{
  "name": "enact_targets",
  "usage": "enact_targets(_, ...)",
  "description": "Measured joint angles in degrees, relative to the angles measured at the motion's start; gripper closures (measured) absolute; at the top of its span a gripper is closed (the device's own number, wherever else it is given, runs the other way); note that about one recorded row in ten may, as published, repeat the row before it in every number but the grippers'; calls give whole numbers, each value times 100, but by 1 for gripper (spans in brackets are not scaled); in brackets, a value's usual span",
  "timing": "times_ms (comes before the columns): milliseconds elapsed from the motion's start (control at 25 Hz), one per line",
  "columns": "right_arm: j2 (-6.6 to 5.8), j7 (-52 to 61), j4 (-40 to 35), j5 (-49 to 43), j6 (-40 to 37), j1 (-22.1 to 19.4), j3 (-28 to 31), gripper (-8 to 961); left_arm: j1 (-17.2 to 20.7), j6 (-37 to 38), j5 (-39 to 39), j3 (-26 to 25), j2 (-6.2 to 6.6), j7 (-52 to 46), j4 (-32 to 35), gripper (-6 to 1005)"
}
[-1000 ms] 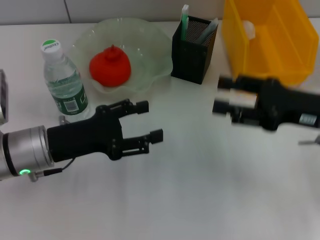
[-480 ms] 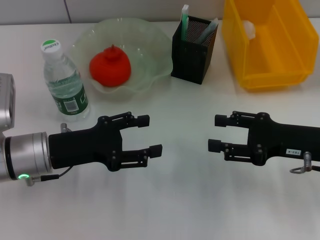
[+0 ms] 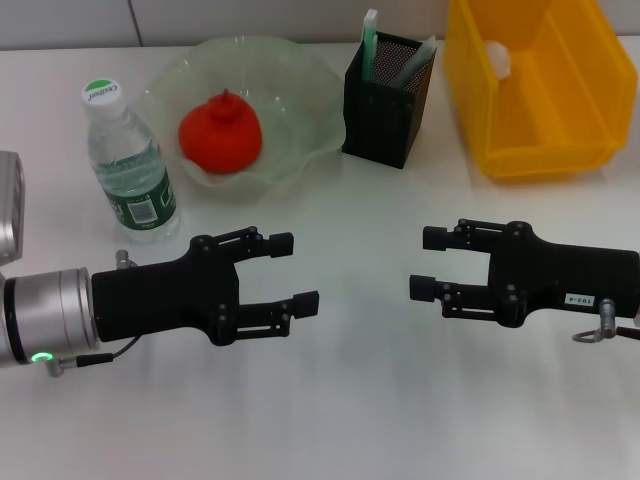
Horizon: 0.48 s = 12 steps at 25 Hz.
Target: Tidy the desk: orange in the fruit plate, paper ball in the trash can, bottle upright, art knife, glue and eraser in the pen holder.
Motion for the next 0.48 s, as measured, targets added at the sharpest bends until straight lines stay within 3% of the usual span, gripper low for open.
enact_targets(480, -3, -51, -118, 22, 82, 18, 3, 242, 50, 63, 142, 38, 17, -219, 10, 187)
